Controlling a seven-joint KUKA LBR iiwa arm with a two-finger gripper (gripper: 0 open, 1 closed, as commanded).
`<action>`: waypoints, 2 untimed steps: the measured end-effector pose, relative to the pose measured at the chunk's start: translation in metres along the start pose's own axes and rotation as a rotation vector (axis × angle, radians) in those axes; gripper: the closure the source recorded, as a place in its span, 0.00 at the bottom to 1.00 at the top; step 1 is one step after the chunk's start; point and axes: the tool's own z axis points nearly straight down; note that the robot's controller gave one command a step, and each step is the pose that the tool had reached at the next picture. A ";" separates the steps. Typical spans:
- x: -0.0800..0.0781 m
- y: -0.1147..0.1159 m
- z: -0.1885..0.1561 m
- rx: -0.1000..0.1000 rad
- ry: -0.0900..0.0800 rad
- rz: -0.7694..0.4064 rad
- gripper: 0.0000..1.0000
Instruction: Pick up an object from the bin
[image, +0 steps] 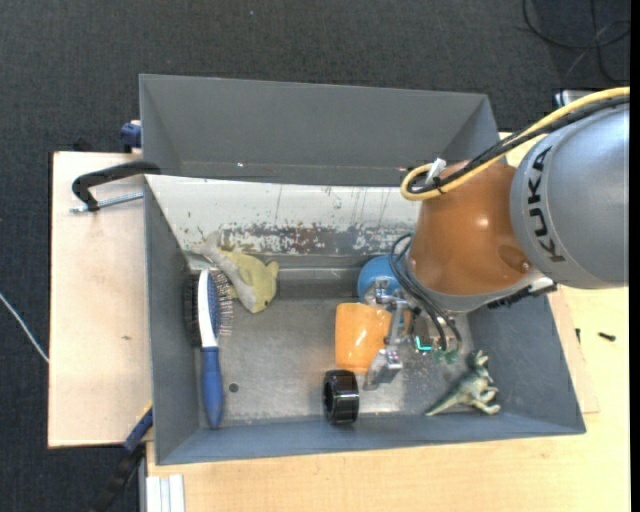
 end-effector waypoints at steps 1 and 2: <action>0.000 -0.020 0.051 0.001 0.005 -0.171 0.00; 0.000 -0.019 0.050 0.000 0.002 -0.172 1.00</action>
Offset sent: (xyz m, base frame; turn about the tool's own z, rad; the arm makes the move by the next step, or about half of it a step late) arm 0.0001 -0.0200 -0.0505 -0.1727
